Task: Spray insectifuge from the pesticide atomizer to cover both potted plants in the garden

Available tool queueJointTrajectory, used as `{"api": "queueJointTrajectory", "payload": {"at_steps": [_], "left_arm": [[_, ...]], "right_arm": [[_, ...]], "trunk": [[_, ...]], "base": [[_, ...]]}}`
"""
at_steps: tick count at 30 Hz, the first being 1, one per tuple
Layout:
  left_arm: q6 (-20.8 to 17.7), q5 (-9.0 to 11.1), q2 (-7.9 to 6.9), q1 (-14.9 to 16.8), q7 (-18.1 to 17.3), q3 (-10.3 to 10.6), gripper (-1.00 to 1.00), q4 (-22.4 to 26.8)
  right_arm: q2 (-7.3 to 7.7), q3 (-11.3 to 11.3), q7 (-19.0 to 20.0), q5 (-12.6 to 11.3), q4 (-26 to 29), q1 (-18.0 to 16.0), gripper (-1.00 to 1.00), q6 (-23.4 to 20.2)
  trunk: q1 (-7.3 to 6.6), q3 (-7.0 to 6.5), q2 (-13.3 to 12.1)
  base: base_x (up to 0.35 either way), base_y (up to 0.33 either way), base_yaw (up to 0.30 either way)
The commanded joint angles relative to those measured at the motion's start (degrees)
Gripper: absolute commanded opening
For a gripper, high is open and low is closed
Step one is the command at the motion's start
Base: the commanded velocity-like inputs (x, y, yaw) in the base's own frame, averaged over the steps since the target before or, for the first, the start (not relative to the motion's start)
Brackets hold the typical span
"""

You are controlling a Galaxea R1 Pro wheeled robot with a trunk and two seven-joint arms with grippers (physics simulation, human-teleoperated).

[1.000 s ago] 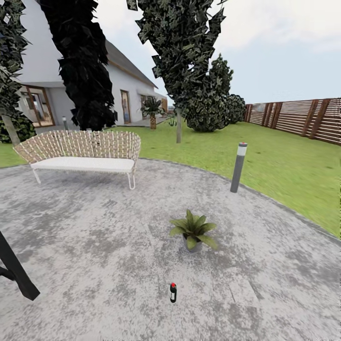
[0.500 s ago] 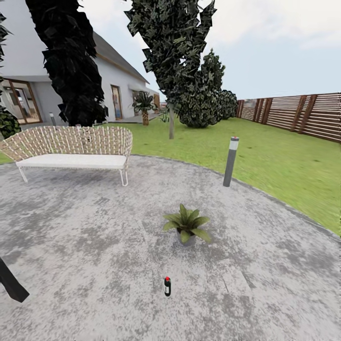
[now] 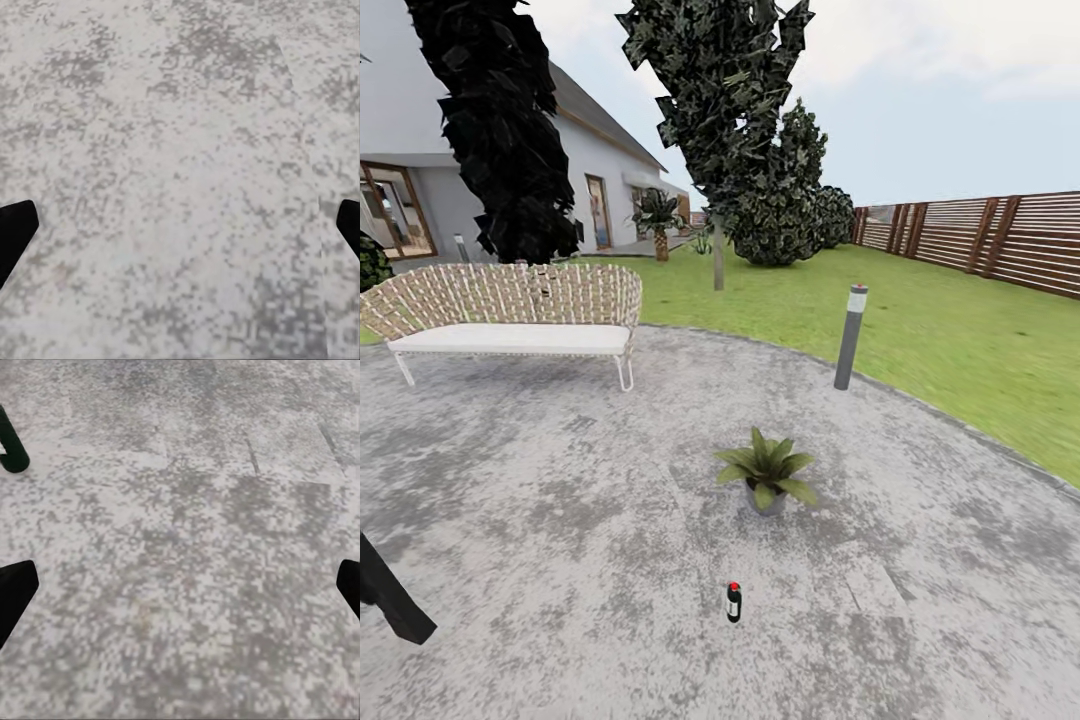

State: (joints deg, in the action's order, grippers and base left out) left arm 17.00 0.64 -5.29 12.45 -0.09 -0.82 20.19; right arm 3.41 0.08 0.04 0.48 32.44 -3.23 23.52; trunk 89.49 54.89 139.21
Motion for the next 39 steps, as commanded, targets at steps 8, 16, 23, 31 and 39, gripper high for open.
{"api": "queueJointTrajectory", "payload": {"at_steps": [8, 16, 23, 31, 39], "left_arm": [[0.4, 0.1, 0.02, 0.0, -0.1, -0.1, 1.0, -0.1], [0.4, 0.1, 0.01, 0.0, 0.0, -0.1, 1.0, -0.1], [0.4, 0.0, 0.01, 0.0, 0.0, -0.1, 1.0, -0.1], [0.4, 0.0, 0.01, 0.0, 0.0, -0.1, 1.0, -0.1], [0.4, 0.0, 0.01, 0.0, 0.0, -0.1, 1.0, -0.1]], "right_arm": [[0.02, 0.0, -0.2, 0.0, 0.0, 0.0, 1.0, 0.2], [-0.06, 0.0, -0.2, 0.0, 0.1, 0.0, 1.0, 0.2], [-0.02, -0.3, -0.2, 0.0, -0.1, 0.0, 1.0, 0.1], [-0.06, -0.3, -0.2, 0.0, -0.1, 0.0, 1.0, 0.1], [-0.03, -0.3, -0.2, 0.0, -0.1, 0.0, 1.0, 0.1]], "trunk": [[-0.01, 0.06, 0.0], [-0.01, 0.06, 0.0], [-0.01, -0.1, 0.0], [-0.01, -0.31, 0.0], [-0.01, -0.51, 0.0]], "base": [[0.121, 0.297, 0.0], [0.218, 0.27, 0.0], [0.119, 0.318, -0.223], [0.211, 0.236, -0.288], [0.034, 0.033, -0.289]]}}
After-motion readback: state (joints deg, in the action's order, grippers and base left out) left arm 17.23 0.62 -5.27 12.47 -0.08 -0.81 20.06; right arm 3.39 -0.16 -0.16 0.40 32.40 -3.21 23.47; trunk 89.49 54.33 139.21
